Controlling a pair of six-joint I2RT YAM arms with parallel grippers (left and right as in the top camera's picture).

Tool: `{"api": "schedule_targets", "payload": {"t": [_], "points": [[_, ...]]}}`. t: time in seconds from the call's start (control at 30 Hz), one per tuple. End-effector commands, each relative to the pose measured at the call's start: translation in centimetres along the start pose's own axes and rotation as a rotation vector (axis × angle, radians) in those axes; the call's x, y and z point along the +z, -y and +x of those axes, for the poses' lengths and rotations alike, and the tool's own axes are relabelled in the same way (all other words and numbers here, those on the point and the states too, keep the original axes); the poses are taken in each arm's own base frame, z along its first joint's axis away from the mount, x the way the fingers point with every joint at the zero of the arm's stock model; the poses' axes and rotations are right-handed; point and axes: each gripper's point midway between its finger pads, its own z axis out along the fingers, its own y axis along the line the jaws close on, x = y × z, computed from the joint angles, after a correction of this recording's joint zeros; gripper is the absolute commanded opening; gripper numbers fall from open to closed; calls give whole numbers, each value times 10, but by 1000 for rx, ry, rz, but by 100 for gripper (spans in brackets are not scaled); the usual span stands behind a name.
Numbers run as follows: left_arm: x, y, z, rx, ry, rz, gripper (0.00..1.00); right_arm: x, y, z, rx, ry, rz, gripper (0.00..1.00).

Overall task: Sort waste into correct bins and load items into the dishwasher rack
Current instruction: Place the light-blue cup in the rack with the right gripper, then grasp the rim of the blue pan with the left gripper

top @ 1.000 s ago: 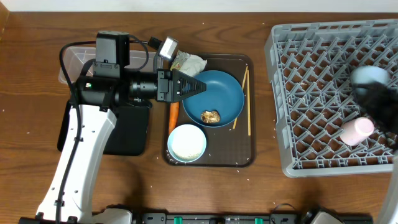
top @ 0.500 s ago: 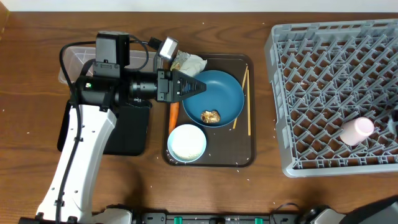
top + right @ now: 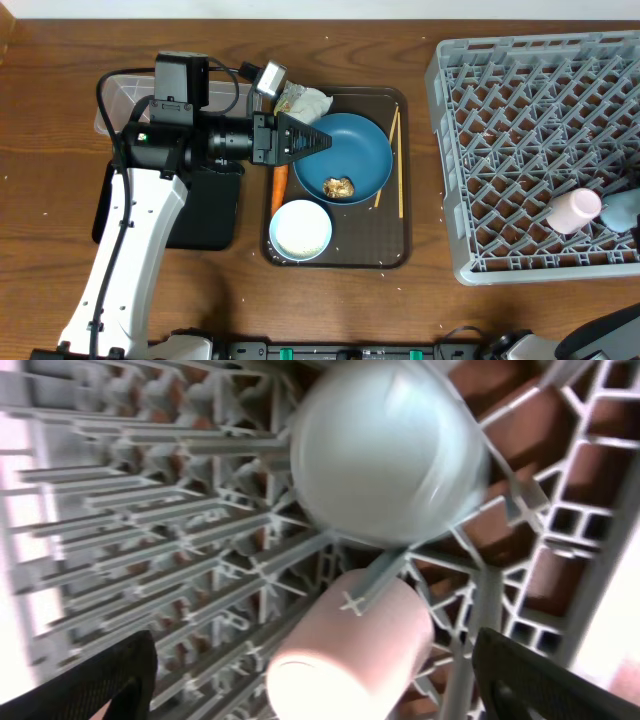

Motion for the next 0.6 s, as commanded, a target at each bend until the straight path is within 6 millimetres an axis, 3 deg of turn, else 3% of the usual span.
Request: {"api": "schedule_targets", "payload": {"t": [0.0, 0.13, 0.2, 0.33, 0.47, 0.57], "points": [[3, 2, 2, -6, -11, 5, 57, -19, -41, 2, -71, -42, -198, 91], [7, -15, 3, -5, 3, -116, 57, -44, -90, 30, -247, -105, -400, 85], [4, -37, 5, -27, 23, -270, 57, -54, -109, 50, -343, -122, -454, 85], [-21, -87, 26, -109, 28, -648, 57, -72, -144, 107, -602, -128, -505, 87], [-60, -128, 53, -169, -26, -1017, 57, -74, -159, 169, -818, -151, -474, 91], [-77, -145, 70, -205, -74, -1175, 57, -69, -159, 208, -915, -195, -436, 92]]}}
